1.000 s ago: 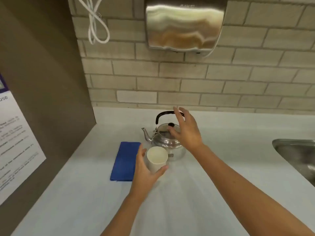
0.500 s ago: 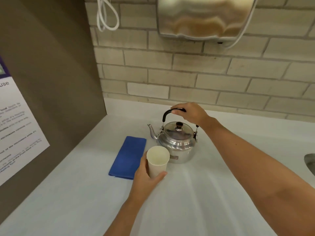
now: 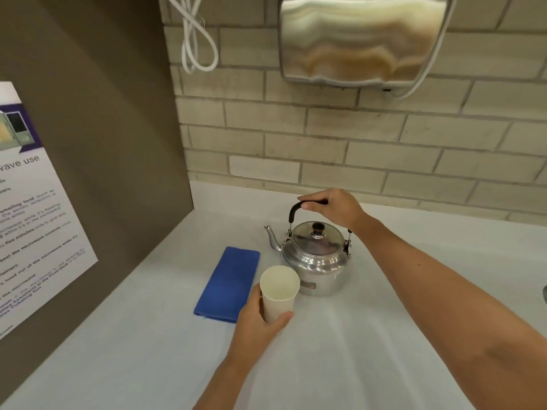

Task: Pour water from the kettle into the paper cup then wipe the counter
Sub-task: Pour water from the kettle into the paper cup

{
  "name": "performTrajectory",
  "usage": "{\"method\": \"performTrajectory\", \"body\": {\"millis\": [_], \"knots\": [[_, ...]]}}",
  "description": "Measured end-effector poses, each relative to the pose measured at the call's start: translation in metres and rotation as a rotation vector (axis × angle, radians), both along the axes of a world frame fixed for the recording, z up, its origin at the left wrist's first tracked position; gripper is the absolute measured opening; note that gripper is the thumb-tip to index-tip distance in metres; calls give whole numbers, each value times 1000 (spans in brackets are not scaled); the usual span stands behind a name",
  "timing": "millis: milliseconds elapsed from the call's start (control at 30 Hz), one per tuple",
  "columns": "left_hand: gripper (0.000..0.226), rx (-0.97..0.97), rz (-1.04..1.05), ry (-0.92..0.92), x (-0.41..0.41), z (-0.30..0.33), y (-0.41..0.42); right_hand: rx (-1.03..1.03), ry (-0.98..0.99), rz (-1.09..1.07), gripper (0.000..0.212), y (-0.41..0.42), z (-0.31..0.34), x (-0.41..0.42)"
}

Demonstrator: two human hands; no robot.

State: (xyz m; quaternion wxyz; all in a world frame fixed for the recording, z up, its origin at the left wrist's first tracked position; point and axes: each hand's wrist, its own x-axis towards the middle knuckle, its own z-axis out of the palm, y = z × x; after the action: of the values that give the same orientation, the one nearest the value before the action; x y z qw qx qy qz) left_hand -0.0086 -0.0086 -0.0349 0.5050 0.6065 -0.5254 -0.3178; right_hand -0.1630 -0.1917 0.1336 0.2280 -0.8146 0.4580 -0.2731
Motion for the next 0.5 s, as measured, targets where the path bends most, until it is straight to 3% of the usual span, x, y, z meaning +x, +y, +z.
{"method": "performTrajectory", "body": {"millis": [500], "knots": [[67,-35,-28,11,-2,-1,0,-214,188,65,21,68,94,-28]]}}
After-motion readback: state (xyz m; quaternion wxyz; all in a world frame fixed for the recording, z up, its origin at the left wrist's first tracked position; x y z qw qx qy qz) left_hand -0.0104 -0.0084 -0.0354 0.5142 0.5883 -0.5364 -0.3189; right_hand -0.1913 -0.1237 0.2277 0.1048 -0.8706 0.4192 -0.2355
